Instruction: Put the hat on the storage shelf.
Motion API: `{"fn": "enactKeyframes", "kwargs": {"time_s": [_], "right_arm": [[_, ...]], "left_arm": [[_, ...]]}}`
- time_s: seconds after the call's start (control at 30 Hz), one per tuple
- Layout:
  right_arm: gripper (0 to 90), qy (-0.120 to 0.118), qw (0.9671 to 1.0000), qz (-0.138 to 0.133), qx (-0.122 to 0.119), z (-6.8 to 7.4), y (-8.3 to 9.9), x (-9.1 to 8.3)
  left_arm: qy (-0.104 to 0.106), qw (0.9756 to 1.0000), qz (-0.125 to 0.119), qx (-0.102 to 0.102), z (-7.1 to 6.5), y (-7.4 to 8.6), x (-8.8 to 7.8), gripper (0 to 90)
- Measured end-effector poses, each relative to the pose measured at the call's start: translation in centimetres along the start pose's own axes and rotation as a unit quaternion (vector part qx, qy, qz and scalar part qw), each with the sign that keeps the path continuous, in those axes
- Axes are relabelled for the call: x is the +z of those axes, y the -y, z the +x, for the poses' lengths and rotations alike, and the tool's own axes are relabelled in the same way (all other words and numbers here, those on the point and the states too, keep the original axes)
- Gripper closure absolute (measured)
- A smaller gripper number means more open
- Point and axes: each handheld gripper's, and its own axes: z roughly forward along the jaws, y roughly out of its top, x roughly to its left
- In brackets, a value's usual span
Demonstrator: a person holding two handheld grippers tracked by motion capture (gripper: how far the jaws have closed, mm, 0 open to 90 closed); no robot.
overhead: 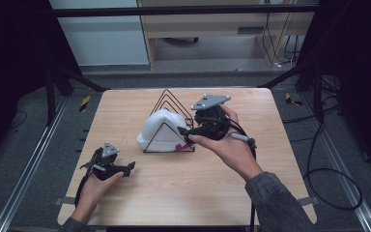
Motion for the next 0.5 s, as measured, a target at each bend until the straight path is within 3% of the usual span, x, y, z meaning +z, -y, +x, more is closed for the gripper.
{"fn": "enactKeyframes", "kwargs": {"time_s": [0.27, 0.5], "right_arm": [[7.2, 0.015, 0.9998, -0.001, -0.014, -0.8, 1.3, -1.8], [6.7, 0.039, 0.9992, 0.004, 0.004, -2.5, 3.2, -3.8]], "left_arm": [[-0.004, 0.9999, 0.011, 0.0, -0.1, 0.1, 0.9, 7.2], [0.007, 0.9996, 0.027, -0.008, -0.3, 0.5, 1.5, 6.5]]}}
